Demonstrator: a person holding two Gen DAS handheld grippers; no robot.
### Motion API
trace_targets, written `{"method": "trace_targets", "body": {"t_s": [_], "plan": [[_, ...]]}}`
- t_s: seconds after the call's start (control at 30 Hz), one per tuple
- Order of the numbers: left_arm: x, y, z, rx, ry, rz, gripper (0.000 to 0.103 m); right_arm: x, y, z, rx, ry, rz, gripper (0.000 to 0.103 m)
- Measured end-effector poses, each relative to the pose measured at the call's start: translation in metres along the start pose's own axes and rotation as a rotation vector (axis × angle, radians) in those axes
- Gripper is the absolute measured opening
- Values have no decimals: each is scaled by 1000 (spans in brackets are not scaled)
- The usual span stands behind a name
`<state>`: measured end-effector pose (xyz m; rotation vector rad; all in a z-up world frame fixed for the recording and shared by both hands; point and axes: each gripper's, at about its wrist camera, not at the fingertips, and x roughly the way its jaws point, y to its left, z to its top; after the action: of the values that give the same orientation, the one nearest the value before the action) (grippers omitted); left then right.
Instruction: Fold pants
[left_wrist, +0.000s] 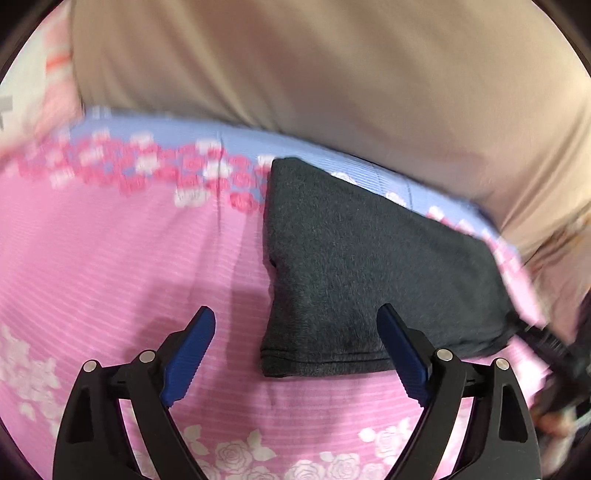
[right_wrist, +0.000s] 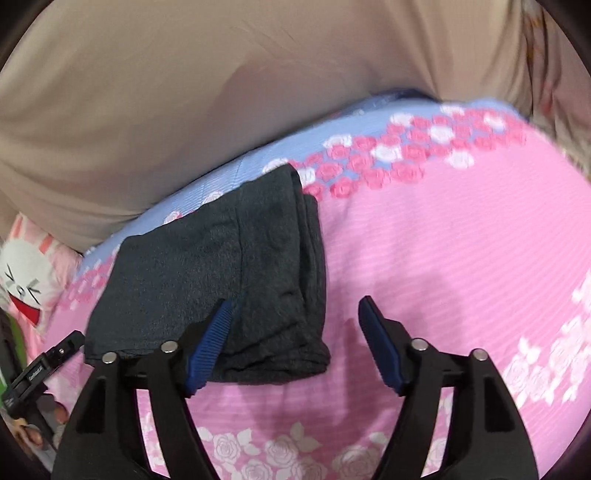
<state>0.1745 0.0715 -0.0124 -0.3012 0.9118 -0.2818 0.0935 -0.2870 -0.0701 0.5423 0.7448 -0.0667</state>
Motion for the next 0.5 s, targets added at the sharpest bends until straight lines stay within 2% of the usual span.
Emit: {"method": "trace_targets", "body": {"t_s": [0.07, 0.13, 0.3, 0.4, 0.5], "plan": [[11, 15, 2, -81, 64, -64, 87, 7, -5, -2, 43, 41, 54, 76], [13, 19, 4, -99, 65, -80, 87, 15, -6, -6, 52, 63, 72, 76], [17, 1, -1, -14, 68, -1, 87, 15, 10, -13, -23, 28, -6, 75], [16, -5, -4, 22, 50, 40, 87, -1, 20, -14, -67, -66, -62, 77], [12, -7, -5, 35, 19, 73, 87, -8, 21, -16, -88, -122, -153, 79]]}}
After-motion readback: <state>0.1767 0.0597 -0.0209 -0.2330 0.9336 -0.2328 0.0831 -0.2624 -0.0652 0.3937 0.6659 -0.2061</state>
